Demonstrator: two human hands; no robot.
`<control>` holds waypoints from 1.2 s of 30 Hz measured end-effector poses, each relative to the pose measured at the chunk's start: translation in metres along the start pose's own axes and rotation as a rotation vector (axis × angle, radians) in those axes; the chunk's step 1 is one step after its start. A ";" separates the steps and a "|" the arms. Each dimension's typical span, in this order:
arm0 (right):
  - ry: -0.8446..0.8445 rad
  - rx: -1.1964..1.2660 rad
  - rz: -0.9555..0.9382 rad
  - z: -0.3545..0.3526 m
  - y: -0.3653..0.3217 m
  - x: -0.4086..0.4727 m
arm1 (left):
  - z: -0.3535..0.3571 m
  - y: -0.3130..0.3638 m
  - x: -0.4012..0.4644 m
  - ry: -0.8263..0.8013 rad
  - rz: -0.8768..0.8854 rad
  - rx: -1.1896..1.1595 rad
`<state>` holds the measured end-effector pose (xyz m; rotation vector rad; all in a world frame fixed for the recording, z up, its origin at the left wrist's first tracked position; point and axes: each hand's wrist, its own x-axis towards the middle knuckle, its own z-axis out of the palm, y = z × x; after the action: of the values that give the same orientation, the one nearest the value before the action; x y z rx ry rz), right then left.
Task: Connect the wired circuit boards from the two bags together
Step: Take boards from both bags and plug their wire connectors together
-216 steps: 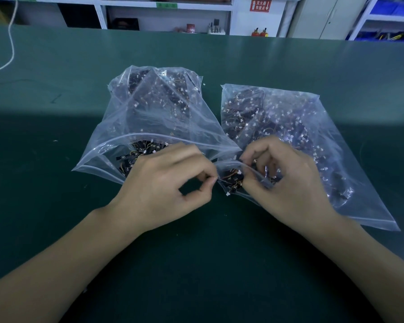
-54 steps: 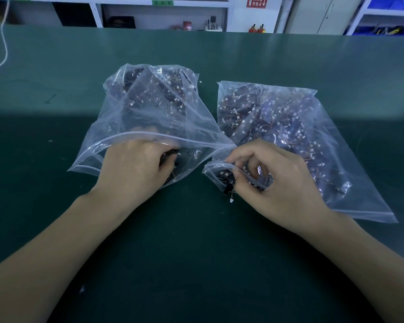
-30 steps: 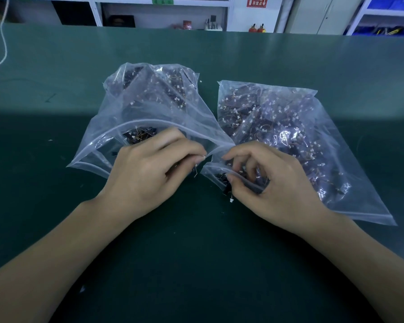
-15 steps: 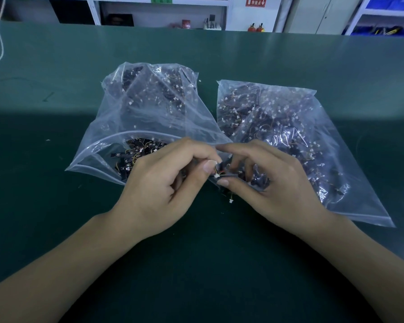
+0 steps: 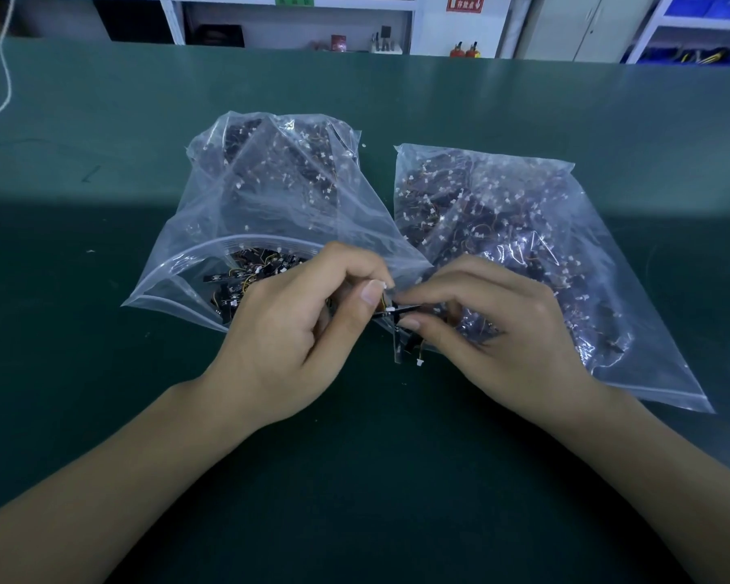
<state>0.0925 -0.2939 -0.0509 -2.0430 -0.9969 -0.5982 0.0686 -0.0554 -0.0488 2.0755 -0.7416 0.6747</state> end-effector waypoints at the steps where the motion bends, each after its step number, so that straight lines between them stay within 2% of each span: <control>1: 0.005 -0.005 -0.006 0.000 -0.001 0.000 | 0.000 0.000 0.000 -0.007 -0.020 -0.008; 15: -0.090 -0.021 0.022 0.002 -0.007 0.000 | 0.003 0.000 0.001 -0.079 -0.044 0.026; 25: -0.090 0.023 0.042 -0.001 -0.013 0.001 | -0.003 0.002 0.006 0.088 0.026 -0.037; 30: -0.103 -0.139 0.020 -0.001 -0.014 0.002 | -0.003 0.002 0.005 0.172 -0.024 -0.100; 36: -0.196 -0.185 -0.008 0.001 -0.014 0.002 | 0.000 0.001 0.006 0.125 -0.004 -0.013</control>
<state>0.0823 -0.2869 -0.0437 -2.2969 -1.0975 -0.5181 0.0725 -0.0573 -0.0441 2.0026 -0.6696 0.7877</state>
